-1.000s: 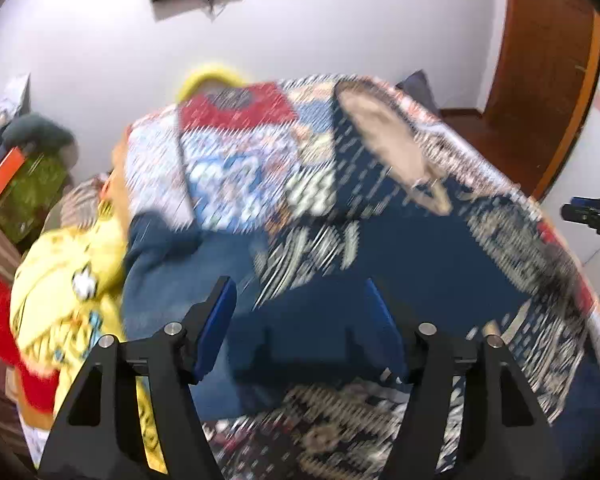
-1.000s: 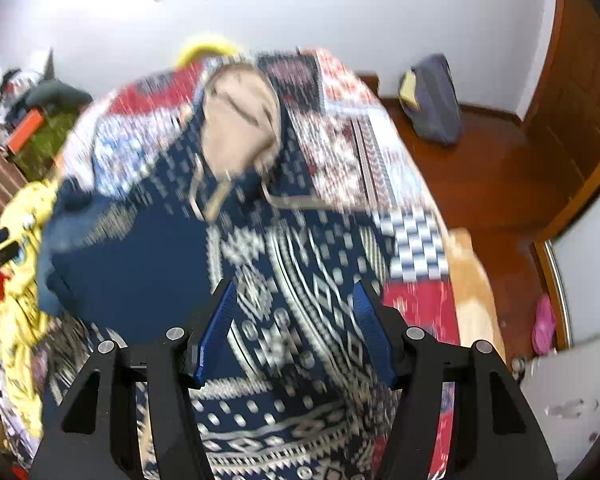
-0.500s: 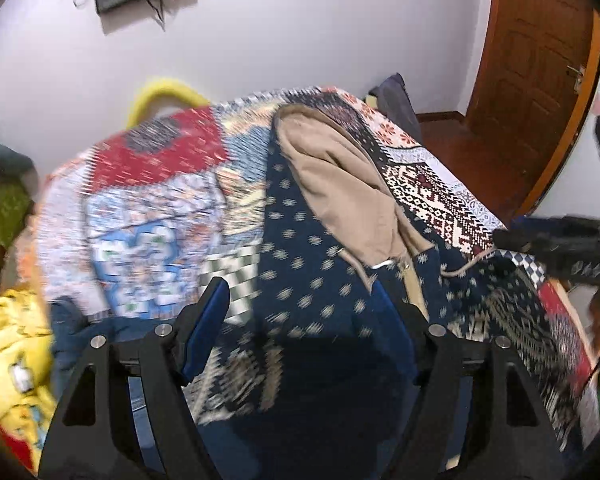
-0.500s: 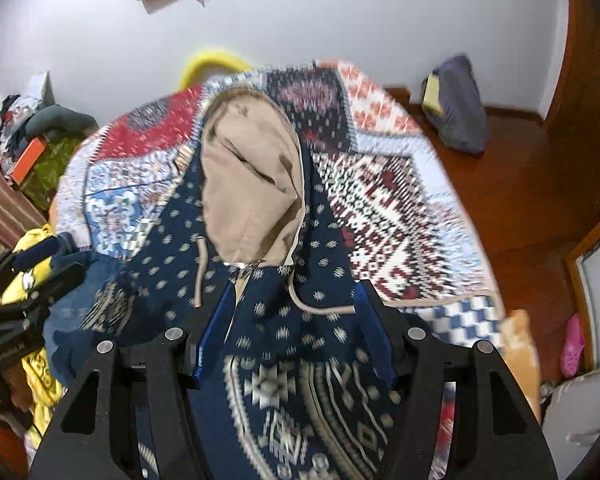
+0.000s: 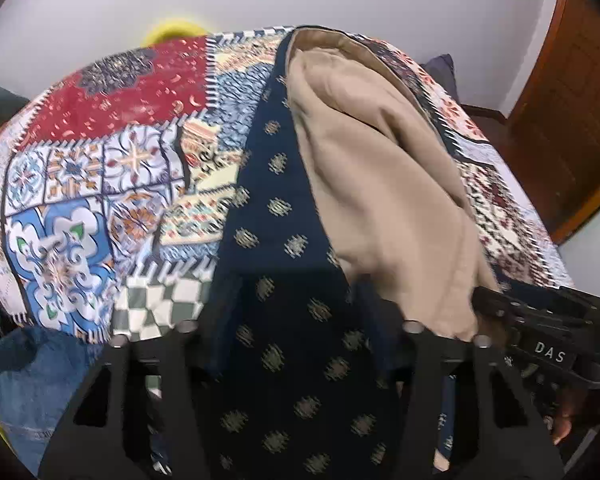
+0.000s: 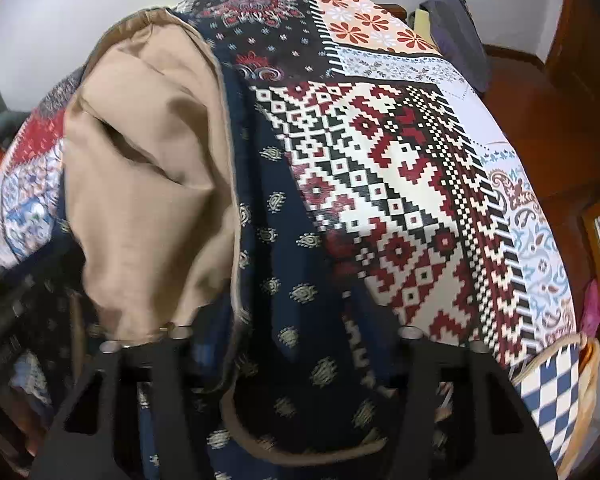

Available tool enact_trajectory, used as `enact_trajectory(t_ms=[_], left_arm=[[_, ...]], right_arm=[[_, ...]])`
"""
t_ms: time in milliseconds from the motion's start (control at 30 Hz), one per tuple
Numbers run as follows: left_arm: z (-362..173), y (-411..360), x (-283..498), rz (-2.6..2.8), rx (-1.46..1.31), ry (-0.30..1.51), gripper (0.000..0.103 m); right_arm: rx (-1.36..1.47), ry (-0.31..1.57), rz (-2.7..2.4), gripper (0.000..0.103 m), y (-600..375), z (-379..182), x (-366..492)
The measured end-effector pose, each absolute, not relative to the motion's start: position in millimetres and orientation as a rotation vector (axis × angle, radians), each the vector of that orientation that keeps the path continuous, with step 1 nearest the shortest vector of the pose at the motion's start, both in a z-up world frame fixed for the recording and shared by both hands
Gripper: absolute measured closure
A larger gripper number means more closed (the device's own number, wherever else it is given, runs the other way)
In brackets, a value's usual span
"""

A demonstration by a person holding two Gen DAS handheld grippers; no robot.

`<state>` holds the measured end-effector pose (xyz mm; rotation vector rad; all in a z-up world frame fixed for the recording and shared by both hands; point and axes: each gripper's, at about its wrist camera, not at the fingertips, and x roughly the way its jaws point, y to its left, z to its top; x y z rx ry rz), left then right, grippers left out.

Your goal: Fold large clothes

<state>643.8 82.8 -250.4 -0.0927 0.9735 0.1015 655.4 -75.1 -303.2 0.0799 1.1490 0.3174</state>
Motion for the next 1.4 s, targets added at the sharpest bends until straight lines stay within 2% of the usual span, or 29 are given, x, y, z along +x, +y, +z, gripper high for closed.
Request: enact_trajectory(t_ms=[33, 67, 100, 133, 333, 600, 733, 900, 1000, 1067, 1167, 1233, 1300, 1333, 1400], left_arm=[[-249.8, 84.0, 642.8, 0.100, -0.090, 0.962, 0.069], [-248.5, 84.4, 641.3, 0.106, -0.082, 0.954, 0.075], [-247.9, 84.4, 640.8, 0.113, -0.074, 0.954, 0.086], [-246.2, 85.0, 638.6, 0.115, -0.066, 0.956, 0.092], [-204.6, 88.9, 604.6, 0.059, -0.051, 0.891, 0.096], [-138.4, 79.0, 512.0, -0.069, -0.012, 0.802, 0.096], [-146.3, 72.7, 471.2, -0.121, 0.004, 0.830, 0.096], [-196.5, 66.9, 435.4, -0.139, 0.045, 0.939, 0.096], [-223.2, 67.7, 426.6, -0.127, 0.056, 0.985, 0.095], [-240.3, 66.4, 424.0, -0.116, 0.074, 1.018, 0.090], [-246.8, 67.2, 420.5, -0.122, 0.082, 1.031, 0.085], [-243.0, 70.0, 418.7, -0.114, 0.082, 1.034, 0.069], [-233.3, 75.6, 418.1, -0.126, 0.060, 1.027, 0.055], [-227.2, 77.8, 416.1, -0.139, 0.043, 1.018, 0.050], [-215.5, 81.8, 416.8, -0.143, 0.023, 1.000, 0.049]], right_arm=[[0.092, 1.151, 0.331, 0.080, -77.7, -305.3, 654.1], [0.123, 1.150, 0.349, 0.089, -81.4, -306.1, 652.0], [0.156, 1.141, 0.366, 0.091, -85.1, -304.7, 648.4], [0.166, 1.129, 0.369, 0.093, -87.6, -302.1, 644.8], [0.139, 1.011, 0.411, 0.094, -100.0, -245.9, 594.4], [0.090, 0.888, 0.532, 0.095, -109.9, -169.8, 492.8], [0.075, 0.892, 0.567, 0.094, -111.3, -176.8, 453.3], [0.031, 0.921, 0.507, 0.093, -113.8, -217.2, 427.0], [0.035, 0.952, 0.463, 0.091, -119.8, -242.6, 431.3], [0.041, 0.990, 0.432, 0.074, -124.4, -256.3, 438.0], [0.079, 1.047, 0.431, 0.062, -132.3, -265.1, 441.8], [0.085, 1.088, 0.432, 0.055, -133.8, -263.1, 440.7], [0.060, 1.086, 0.436, 0.054, -133.9, -252.8, 438.9], [0.047, 1.066, 0.444, 0.054, -133.4, -245.9, 435.8], [0.020, 1.024, 0.449, 0.054, -130.3, -233.3, 434.6]])
